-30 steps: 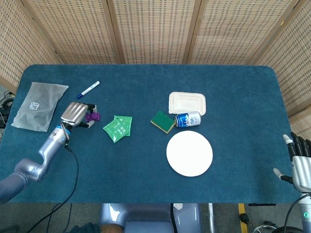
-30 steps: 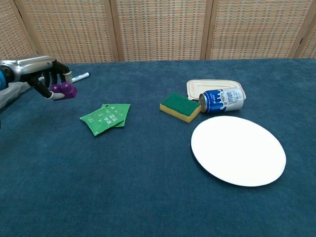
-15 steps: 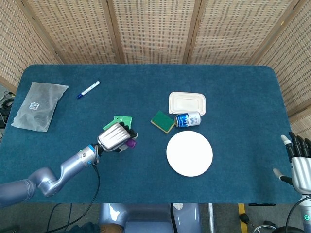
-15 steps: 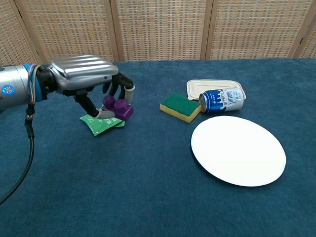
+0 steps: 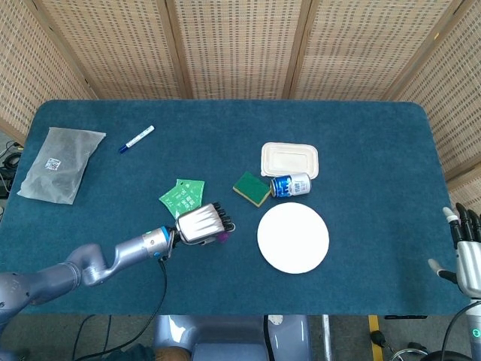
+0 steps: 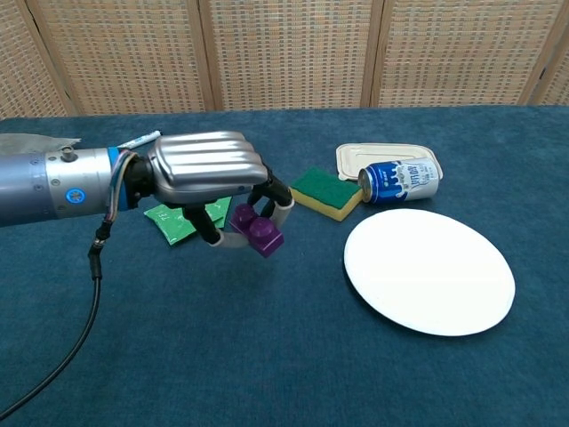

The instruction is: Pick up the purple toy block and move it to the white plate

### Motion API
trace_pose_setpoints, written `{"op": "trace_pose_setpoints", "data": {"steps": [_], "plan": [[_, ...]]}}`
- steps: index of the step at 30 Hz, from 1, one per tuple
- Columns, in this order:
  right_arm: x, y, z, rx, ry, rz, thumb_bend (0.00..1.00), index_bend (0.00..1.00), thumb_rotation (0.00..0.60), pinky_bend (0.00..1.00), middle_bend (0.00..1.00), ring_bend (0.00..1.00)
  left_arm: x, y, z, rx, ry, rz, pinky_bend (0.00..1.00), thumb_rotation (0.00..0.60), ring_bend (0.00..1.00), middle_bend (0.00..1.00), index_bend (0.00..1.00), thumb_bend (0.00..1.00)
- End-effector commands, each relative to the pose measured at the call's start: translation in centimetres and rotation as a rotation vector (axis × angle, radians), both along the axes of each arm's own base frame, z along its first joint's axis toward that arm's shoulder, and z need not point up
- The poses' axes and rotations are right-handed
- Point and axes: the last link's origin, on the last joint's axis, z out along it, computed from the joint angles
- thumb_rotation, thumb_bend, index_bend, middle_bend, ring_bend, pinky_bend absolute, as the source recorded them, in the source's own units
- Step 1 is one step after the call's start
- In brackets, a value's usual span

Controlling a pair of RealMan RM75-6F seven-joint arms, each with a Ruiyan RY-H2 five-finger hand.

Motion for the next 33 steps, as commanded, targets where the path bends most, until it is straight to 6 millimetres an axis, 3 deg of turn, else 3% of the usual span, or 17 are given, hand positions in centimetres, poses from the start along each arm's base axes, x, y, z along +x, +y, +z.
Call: {"op": "trace_pose_setpoints", "data": {"steps": [1, 13, 18, 20, 22, 25, 28, 33], "plan": [[-0.2, -0.1, 0.1, -0.007, -0.001, -0.011, 0.00, 0.07, 0.600, 0.00, 0.00, 0.00, 1.0, 0.2, -2.2, -0.029, 0.023, -0.019, 0.44, 0.600, 0.47, 0.54, 0.55, 0.40], [-0.9, 0.2, 0.9, -0.031, -0.013, -0.042, 0.00, 0.07, 0.600, 0.00, 0.00, 0.00, 3.2, 0.0, -6.2, -0.052, 0.044, -0.045, 0.44, 0.600, 0.47, 0.54, 0.55, 0.40], [-1.0, 0.3, 1.1, -0.034, -0.020, -0.042, 0.00, 0.07, 0.600, 0.00, 0.00, 0.00, 3.7, 0.0, -7.0, -0.026, 0.050, -0.066, 0.40, 0.600, 0.45, 0.52, 0.52, 0.38], [-1.0, 0.3, 1.1, -0.035, -0.022, -0.043, 0.00, 0.07, 0.600, 0.00, 0.00, 0.00, 3.7, 0.1, -7.1, -0.018, 0.060, -0.068, 0.35, 0.600, 0.37, 0.46, 0.45, 0.30], [-1.0, 0.3, 1.2, -0.035, -0.023, -0.042, 0.00, 0.07, 0.600, 0.00, 0.00, 0.00, 3.7, 0.1, -7.1, -0.007, 0.071, -0.077, 0.28, 0.600, 0.22, 0.30, 0.25, 0.14], [-1.0, 0.3, 1.2, -0.035, -0.025, -0.039, 0.00, 0.07, 0.600, 0.00, 0.00, 0.00, 3.7, 0.0, -6.8, -0.001, 0.059, -0.086, 0.19, 0.600, 0.07, 0.13, 0.04, 0.04], [-0.9, 0.3, 1.2, -0.033, -0.027, -0.037, 0.00, 0.07, 0.600, 0.00, 0.00, 0.00, 4.0, -0.1, -6.1, -0.001, 0.022, -0.095, 0.15, 0.600, 0.01, 0.04, 0.00, 0.01], [-0.7, 0.4, 1.2, -0.031, -0.029, -0.030, 0.00, 0.07, 0.600, 0.00, 0.00, 0.00, 4.3, 0.2, -4.1, 0.009, -0.056, -0.104, 0.14, 0.600, 0.00, 0.00, 0.00, 0.01]]}}
